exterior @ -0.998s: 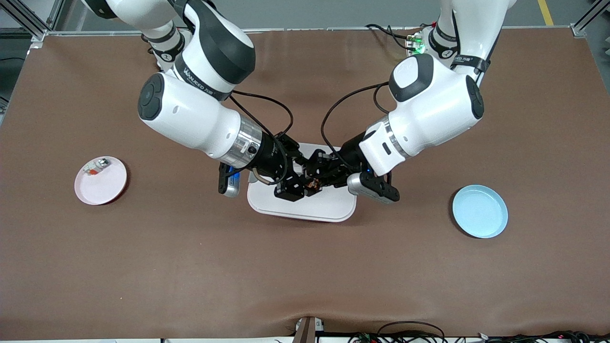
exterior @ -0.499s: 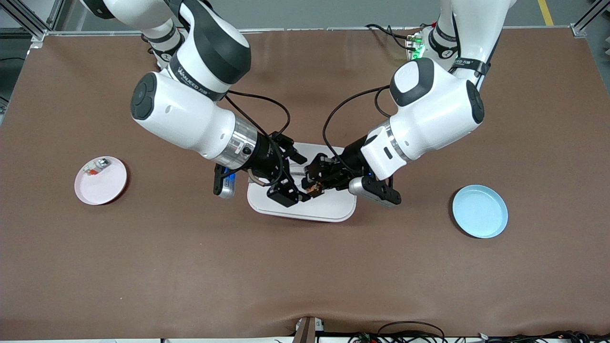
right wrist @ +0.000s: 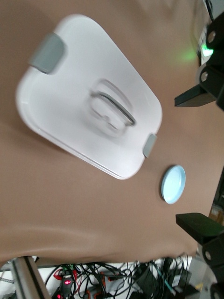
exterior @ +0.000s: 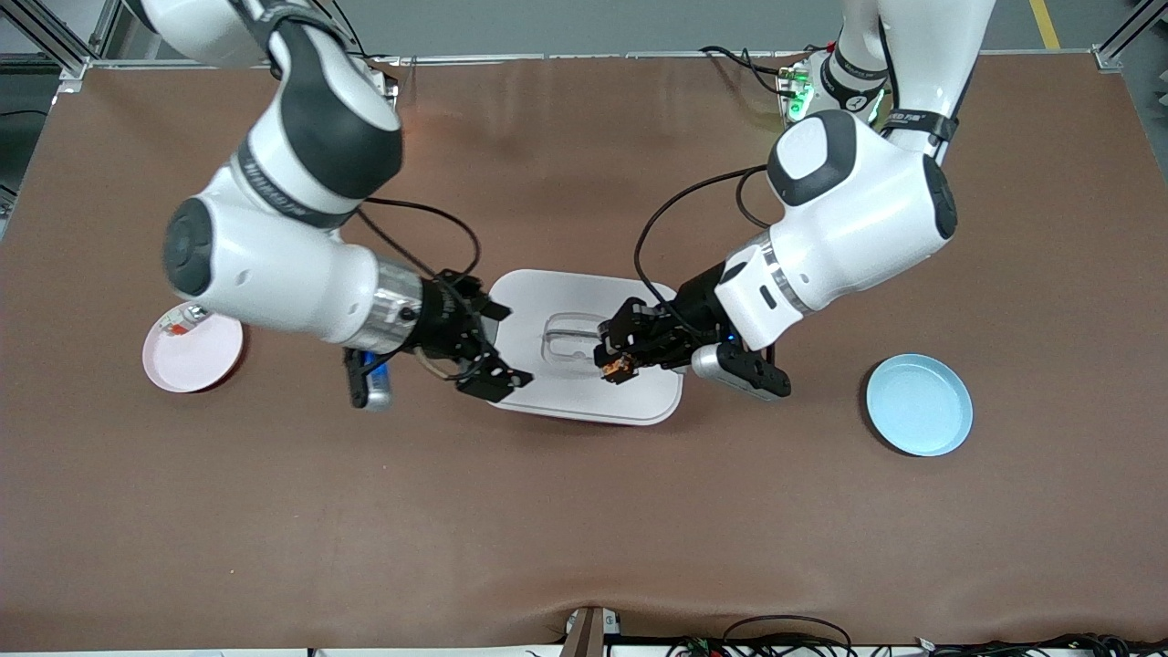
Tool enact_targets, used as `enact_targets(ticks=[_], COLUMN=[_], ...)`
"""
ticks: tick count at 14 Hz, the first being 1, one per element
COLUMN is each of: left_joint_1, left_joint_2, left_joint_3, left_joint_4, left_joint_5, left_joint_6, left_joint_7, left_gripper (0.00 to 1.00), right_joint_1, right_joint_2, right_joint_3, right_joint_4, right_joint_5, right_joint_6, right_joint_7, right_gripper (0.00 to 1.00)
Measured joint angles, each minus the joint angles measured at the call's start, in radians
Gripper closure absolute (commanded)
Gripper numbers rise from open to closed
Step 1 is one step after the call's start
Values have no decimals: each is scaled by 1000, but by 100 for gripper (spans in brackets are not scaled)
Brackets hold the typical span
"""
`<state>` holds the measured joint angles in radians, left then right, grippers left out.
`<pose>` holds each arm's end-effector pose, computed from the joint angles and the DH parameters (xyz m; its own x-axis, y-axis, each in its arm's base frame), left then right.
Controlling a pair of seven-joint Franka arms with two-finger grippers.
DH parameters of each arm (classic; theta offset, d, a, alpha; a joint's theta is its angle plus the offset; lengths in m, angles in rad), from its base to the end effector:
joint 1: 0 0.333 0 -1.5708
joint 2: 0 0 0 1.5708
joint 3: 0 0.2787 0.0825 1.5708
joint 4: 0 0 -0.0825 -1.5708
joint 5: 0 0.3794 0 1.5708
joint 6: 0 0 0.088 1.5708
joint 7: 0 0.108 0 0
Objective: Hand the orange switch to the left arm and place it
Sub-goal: 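Open the right gripper and withdraw while the left gripper carries the switch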
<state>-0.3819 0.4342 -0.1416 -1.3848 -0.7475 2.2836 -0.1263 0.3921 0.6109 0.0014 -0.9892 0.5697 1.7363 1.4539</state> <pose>0.6144 -0.3522 0.4904 0.9836 0.0728 0.1650 -0.0718 -0.6812 0.7286 0.6381 0.3183 0.5048 0.4164 -0.7434 -0.5234 -0.9061 -0.3865 -0.1719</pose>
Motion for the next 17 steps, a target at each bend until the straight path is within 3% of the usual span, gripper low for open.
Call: enact_targets(ticks=[8,11,17], left_joint_1=[112,171,310], left_joint_2=[-115,-152,-201], left_joint_3=[5,6,8], left_joint_4=[3,3,3], left_joint_5=[197,278,398], left_joint_6=[-302,-427,-678], left_joint_7=[4,4,31], left_gripper=[100,100,100], right_joint_1=[-259,-307,-358], right_joint_2=[-59,-79,-88], right_joint_3=[-10,-9,-9], right_joint_4=[10,10,10], right_joint_5=[-35,-199,-483], right_joint_6=[-394,-510,-573], right_joint_7=[-476,-713,-1198], right_gripper=[0,0,0])
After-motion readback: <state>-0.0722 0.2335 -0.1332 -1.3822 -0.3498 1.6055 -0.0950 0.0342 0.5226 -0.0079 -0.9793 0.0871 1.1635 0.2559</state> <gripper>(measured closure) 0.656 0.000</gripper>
